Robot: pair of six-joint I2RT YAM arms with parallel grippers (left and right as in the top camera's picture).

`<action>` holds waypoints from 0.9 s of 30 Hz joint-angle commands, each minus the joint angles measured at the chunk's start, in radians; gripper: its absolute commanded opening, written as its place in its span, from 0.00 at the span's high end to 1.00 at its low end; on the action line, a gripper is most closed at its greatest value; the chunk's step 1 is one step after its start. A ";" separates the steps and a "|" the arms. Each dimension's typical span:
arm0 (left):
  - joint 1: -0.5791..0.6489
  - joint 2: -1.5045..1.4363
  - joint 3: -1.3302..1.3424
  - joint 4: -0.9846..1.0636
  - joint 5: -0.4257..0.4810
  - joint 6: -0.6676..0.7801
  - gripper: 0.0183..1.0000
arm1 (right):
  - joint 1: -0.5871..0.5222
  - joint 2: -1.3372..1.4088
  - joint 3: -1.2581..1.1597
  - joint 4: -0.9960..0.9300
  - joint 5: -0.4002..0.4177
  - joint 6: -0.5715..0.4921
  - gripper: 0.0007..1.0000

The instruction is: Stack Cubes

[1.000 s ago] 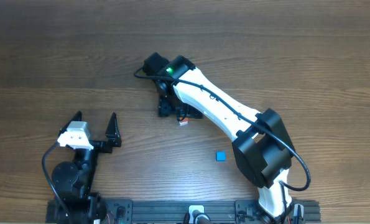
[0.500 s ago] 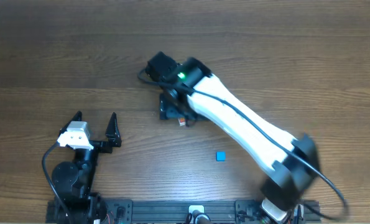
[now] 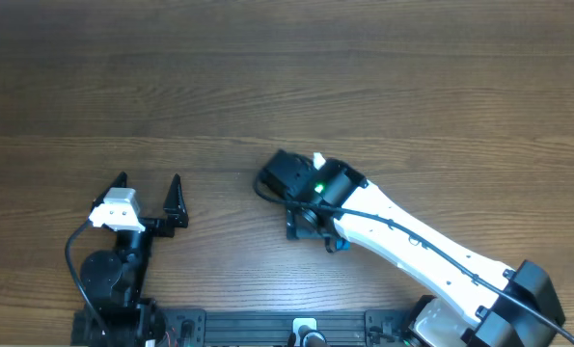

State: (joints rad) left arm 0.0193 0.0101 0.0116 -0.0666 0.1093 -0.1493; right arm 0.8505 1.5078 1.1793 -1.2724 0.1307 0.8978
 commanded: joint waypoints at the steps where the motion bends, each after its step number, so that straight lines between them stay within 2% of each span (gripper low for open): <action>1: 0.005 -0.007 -0.006 0.000 0.013 0.015 0.00 | -0.037 -0.063 -0.173 0.118 -0.043 0.029 0.01; 8: 0.005 -0.005 -0.006 0.000 0.013 0.015 0.00 | -0.105 -0.063 -0.330 0.307 -0.103 -0.024 0.01; 16: 0.005 -0.004 -0.006 0.000 0.013 0.015 0.00 | -0.130 -0.063 -0.417 0.411 -0.109 -0.063 0.01; 27: 0.005 -0.004 -0.006 0.000 0.013 0.015 0.00 | -0.144 -0.062 -0.490 0.528 -0.111 -0.197 0.10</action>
State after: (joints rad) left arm 0.0193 0.0101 0.0116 -0.0666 0.1093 -0.1493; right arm 0.7242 1.4593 0.7105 -0.7574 0.0235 0.7547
